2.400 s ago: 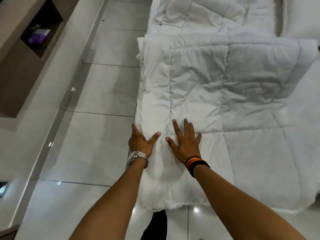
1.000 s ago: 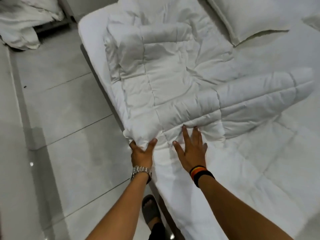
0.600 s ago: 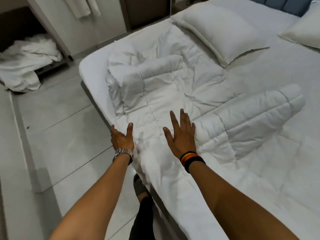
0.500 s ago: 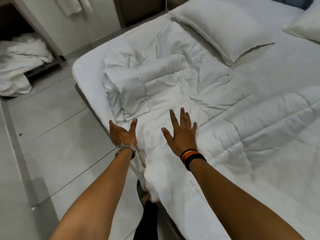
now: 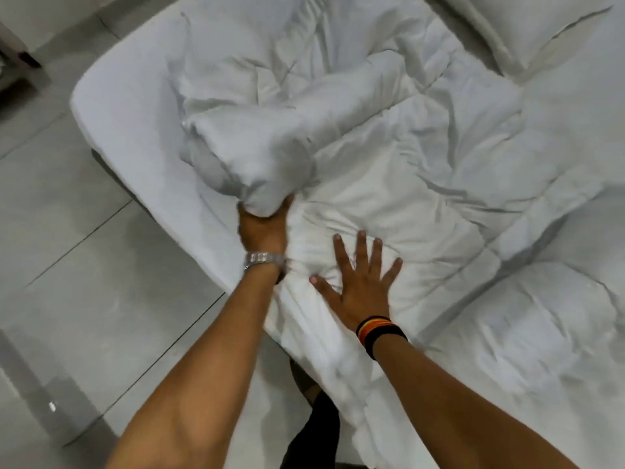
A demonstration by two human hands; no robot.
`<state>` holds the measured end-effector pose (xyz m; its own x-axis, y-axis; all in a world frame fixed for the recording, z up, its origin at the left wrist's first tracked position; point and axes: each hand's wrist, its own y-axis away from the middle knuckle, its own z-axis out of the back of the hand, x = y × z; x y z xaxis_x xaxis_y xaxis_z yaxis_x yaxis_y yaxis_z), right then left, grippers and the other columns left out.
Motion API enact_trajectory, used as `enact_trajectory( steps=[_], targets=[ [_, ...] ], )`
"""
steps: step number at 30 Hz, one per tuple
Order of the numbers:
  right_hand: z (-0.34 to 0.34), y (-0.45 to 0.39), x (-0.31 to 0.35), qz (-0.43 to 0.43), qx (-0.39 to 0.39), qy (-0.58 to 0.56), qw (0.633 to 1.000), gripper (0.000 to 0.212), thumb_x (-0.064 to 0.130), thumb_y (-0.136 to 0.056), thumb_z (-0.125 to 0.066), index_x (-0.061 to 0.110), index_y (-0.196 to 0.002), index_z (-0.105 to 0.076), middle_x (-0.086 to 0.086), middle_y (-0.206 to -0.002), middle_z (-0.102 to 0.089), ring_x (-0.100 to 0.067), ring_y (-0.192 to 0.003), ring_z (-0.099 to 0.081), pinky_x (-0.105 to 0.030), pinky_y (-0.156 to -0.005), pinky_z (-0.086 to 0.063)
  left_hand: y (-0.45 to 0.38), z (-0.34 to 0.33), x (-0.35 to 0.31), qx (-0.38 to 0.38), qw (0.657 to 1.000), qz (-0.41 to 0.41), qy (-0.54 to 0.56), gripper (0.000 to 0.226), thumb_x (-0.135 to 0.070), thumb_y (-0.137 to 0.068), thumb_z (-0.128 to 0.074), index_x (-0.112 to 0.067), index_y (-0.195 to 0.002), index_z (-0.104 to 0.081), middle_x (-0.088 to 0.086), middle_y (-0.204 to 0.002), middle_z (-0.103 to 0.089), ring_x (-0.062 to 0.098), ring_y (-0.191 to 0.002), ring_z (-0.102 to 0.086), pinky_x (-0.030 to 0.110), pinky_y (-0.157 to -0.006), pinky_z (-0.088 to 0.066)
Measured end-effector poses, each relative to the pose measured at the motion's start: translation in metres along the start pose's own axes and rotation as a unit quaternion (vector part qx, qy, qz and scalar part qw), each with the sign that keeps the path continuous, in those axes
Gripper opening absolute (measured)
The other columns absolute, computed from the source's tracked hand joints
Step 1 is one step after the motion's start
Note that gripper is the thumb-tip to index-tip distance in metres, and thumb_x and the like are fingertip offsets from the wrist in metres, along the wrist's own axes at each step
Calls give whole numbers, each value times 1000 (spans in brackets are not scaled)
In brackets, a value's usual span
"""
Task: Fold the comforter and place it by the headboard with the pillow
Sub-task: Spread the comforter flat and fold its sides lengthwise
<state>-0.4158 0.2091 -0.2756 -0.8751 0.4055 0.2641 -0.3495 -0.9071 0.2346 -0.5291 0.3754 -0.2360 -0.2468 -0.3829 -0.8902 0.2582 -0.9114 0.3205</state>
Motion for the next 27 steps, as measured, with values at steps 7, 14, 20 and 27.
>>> enact_trajectory(
  steps=[7, 14, 20, 27],
  targets=[
    [26, -28, 65, 81, 39, -28, 996, 93, 87, -93, -24, 39, -168, 4, 7, -173, 23, -24, -162, 15, -69, -123, 10, -49, 106, -45, -25, 992, -96, 83, 95, -45, -62, -96, -9, -140, -57, -3, -131, -67, 3, -112, -67, 26, -102, -52],
    [77, -44, 108, -41, 33, -180, 982, 84, 74, -100, -37, 35, -169, -8, 4, -178, 7, -19, -163, 9, -62, -127, 7, -66, 169, -79, 58, 997, 57, 14, 142, -69, -69, -81, -25, -161, 18, 2, -170, -18, 23, -150, -31, 40, -122, -28],
    [150, -162, 184, -49, -143, -255, 955, 83, 75, -99, -39, 42, -168, -7, 3, -177, 11, -22, -163, 12, -61, -126, 5, -211, 126, -169, 55, 991, -14, -123, 143, -100, -55, -55, -31, -163, 8, 12, -168, -25, 37, -150, -33, 56, -122, -23],
    [87, -300, 225, -191, -59, -125, 972, 89, 90, -91, -26, 49, -165, 2, -1, -172, 31, -30, -157, 33, -85, -113, -1, -347, 4, -190, 255, 909, -63, -324, 157, -102, -40, -63, -43, -156, 25, 9, -170, -21, 36, -155, -22, 56, -125, -7]
  ],
)
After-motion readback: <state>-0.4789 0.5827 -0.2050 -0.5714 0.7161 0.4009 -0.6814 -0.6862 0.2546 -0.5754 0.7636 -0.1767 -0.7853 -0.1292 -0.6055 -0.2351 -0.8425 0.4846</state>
